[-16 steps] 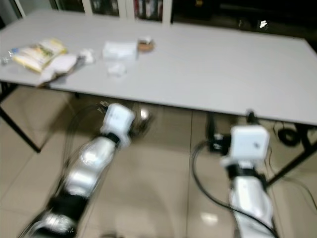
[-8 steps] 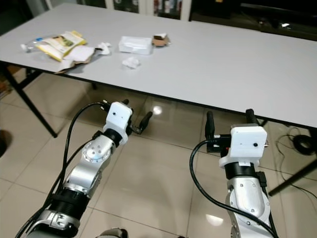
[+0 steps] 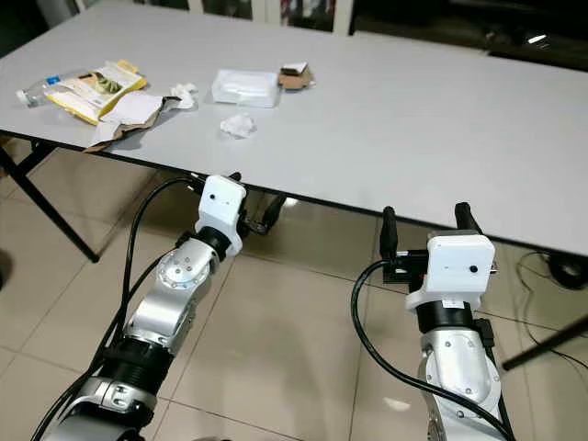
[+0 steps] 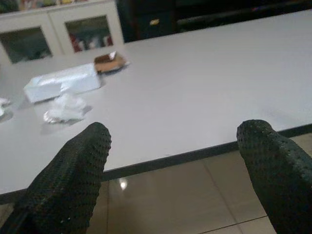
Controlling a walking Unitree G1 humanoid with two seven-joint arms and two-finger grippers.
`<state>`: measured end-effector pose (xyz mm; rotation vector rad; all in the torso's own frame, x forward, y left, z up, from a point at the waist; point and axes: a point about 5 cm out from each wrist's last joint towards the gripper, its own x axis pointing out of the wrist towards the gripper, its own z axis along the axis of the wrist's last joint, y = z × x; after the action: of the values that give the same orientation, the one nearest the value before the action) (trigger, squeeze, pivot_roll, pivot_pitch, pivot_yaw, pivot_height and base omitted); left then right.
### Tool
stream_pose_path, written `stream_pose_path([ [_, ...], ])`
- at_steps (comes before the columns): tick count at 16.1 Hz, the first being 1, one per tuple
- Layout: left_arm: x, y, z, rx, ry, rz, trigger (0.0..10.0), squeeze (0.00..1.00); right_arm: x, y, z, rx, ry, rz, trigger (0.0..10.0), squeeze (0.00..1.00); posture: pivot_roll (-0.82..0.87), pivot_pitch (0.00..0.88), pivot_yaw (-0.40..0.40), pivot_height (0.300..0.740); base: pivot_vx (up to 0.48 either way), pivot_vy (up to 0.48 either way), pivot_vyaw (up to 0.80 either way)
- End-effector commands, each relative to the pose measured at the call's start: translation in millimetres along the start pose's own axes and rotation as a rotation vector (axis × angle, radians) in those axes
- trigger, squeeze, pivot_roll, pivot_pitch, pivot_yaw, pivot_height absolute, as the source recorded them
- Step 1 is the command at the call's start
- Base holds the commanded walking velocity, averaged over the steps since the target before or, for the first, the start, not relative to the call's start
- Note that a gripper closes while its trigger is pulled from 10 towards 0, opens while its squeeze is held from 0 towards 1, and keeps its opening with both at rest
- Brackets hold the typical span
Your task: Picking trash to rubbish bin
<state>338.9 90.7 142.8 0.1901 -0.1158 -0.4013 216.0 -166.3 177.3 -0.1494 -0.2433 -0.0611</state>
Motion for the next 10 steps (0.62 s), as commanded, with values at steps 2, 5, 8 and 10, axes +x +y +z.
stream_pose_path([
  [2, 3.3, 0.6, 2.3, -0.014, 0.004, 0.015, 10.0, 0.0, 0.2, 0.3, 2.5, -0.001, -0.012, 0.009, 10.0, 0.0, 0.09, 0.088, -0.034, 0.74, 0.45, 0.0, 0.0],
  [5, 3.8, 1.2, 2.2, -0.021, 0.006, 0.023, 10.0, 0.0, 1.0, 1.8, 1.7, 0.002, -0.01, 0.02, 10.0, 0.0, 0.1, 0.084, -0.033, 0.74, 0.45, 0.0, 0.0],
  [8, 4.7, 1.1, 2.2, -0.025, 0.008, 0.025, 10.0, 0.0, 1.5, 4.0, 1.7, 0.006, -0.011, 0.032, 10.0, 0.0, 0.1, 0.081, -0.03, 0.74, 0.453, 0.0, 0.0],
  [10, 5.3, 0.9, 2.4, -0.025, 0.008, 0.027, 10.0, 0.0, 1.4, 4.2, 2.0, 0.008, -0.014, 0.034, 10.0, 0.0, 0.1, 0.08, -0.028, 0.74, 0.45, 0.0, 0.0],
])
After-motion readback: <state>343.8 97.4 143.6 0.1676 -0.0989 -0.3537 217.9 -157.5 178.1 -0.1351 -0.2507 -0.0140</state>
